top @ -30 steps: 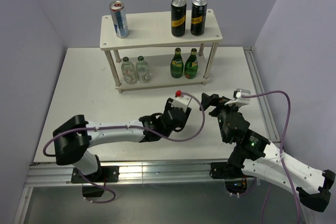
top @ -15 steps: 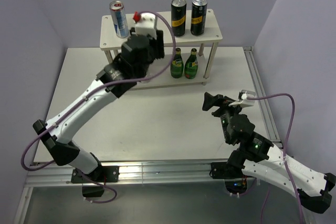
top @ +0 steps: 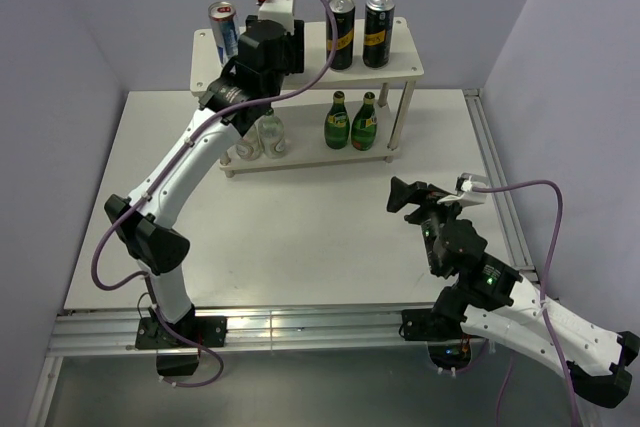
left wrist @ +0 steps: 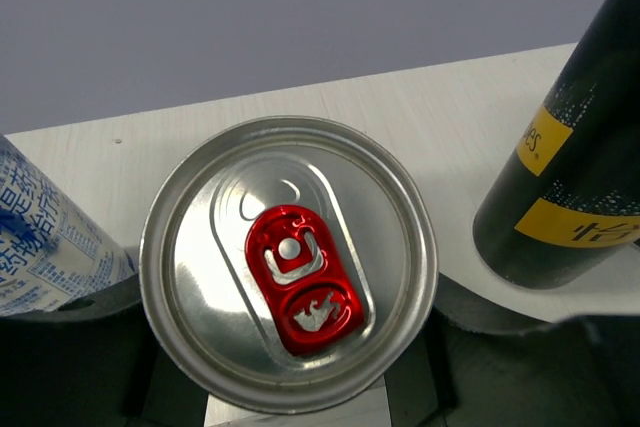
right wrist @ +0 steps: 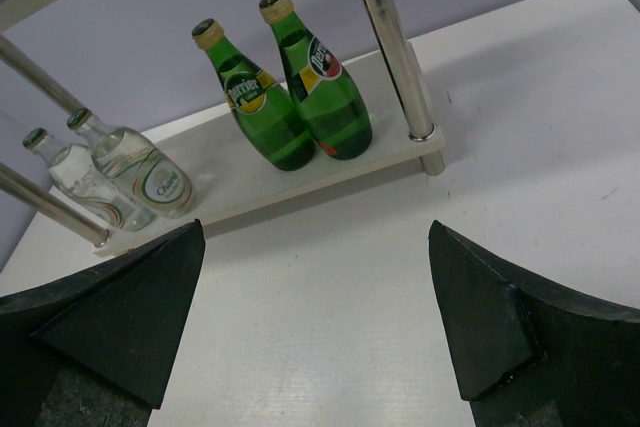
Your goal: Place and organize the beverage onto the shelf
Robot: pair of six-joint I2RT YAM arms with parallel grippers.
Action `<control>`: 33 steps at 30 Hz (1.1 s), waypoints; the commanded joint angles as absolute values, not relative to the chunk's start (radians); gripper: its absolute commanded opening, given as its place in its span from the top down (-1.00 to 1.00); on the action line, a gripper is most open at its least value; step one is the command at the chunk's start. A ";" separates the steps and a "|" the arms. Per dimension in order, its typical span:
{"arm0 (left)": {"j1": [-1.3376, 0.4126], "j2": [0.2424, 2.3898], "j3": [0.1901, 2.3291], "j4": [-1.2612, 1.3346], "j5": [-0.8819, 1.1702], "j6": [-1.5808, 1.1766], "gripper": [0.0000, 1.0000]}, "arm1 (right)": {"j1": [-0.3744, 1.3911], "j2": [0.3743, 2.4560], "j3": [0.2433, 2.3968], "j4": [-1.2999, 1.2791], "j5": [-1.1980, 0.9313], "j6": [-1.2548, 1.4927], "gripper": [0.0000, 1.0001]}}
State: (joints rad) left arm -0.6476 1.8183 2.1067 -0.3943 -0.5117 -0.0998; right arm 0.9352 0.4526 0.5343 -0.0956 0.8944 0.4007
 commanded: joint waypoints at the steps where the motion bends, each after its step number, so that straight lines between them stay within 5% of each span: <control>1: -0.632 1.807 2.163 -0.371 -0.525 -0.074 0.99 | 0.931 0.439 0.529 -0.087 0.914 0.414 -1.00; 16: -0.584 1.804 2.126 -0.344 -0.614 -0.063 0.91 | 0.930 0.433 0.528 -0.092 0.908 0.416 -1.00; 17: -0.583 1.804 2.125 -0.342 -0.609 -0.061 0.85 | 0.931 0.431 0.528 -0.092 0.908 0.416 -1.00; 24: -0.581 1.801 2.108 -0.342 -0.595 -0.061 -0.60 | 0.931 0.431 0.528 -0.094 0.908 0.417 -1.00; 26: -0.583 1.799 2.103 -0.342 -0.585 -0.066 -0.74 | 0.930 0.430 0.528 -0.092 0.911 0.417 -1.00; 33: -0.583 1.779 2.080 -0.354 -0.569 -0.087 -0.76 | 0.930 0.429 0.528 -0.094 0.911 0.416 -1.00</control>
